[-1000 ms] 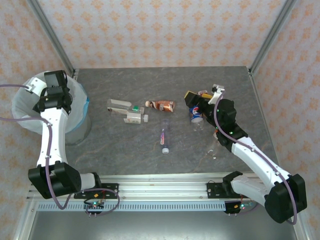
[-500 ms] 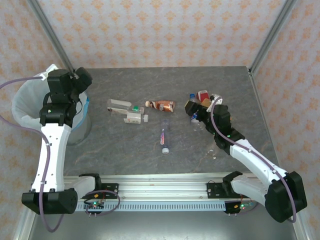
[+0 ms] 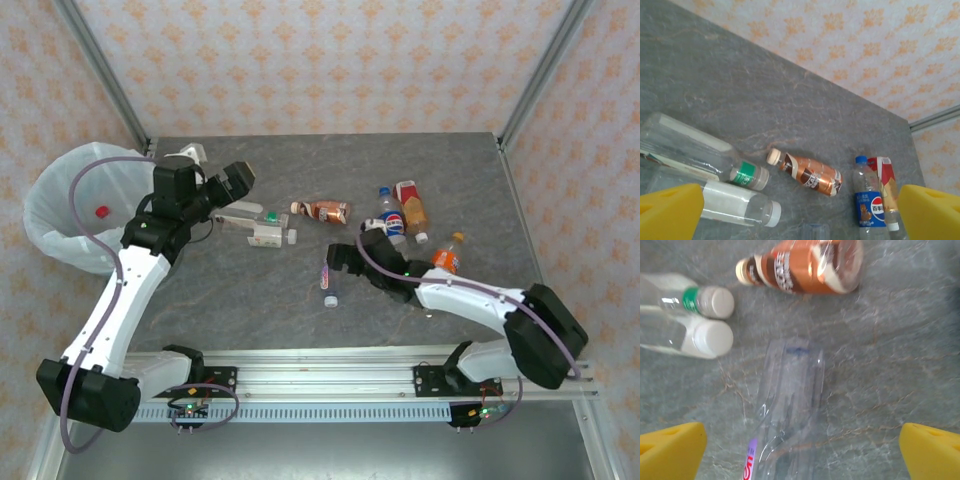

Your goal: Put the plastic bottles in the bin

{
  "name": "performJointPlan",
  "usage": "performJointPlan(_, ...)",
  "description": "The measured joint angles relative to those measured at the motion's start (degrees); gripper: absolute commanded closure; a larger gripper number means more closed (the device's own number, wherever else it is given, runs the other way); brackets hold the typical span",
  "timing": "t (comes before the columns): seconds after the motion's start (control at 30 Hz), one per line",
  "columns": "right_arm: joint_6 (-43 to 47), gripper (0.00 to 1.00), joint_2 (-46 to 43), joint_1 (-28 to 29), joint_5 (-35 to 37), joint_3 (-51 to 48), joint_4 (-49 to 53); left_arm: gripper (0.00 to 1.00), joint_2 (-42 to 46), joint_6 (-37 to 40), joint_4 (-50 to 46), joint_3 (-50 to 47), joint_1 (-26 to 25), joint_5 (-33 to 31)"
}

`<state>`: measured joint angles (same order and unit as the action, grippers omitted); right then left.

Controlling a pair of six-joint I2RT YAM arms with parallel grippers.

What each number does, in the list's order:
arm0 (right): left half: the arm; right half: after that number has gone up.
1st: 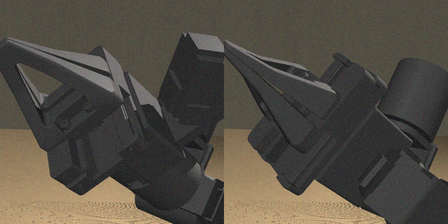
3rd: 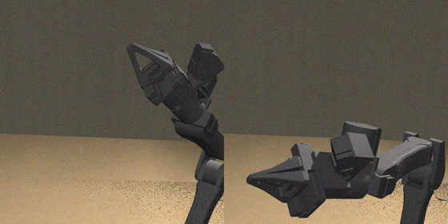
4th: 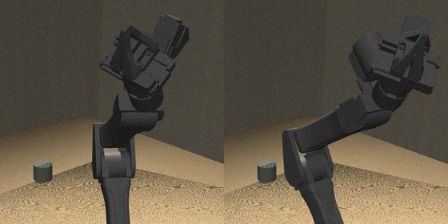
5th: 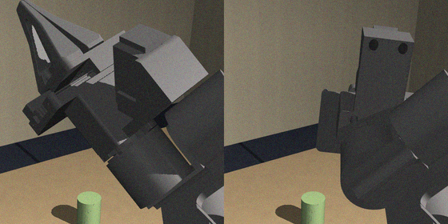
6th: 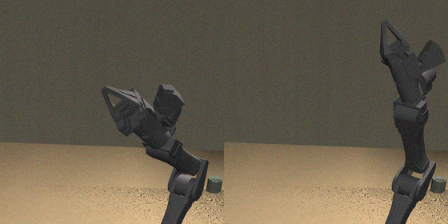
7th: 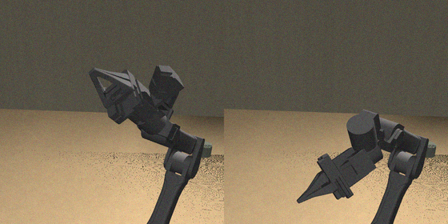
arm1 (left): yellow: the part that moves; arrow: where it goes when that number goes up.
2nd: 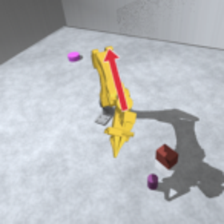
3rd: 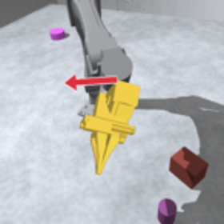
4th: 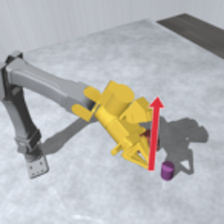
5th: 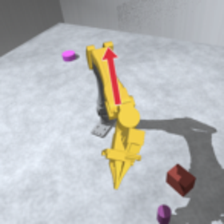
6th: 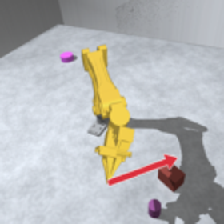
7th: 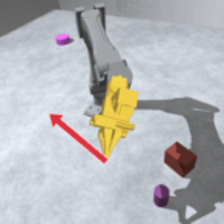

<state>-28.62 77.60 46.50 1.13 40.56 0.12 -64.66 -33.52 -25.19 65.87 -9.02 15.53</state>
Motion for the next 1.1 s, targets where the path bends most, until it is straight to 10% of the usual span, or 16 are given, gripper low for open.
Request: performJointPlan(1.1, -7.8, 0.25, 19.6, 10.4, 9.1, 14.4, 19.6, 0.00, -1.9, -3.0, 0.6, -7.1, 0.0, -3.0)
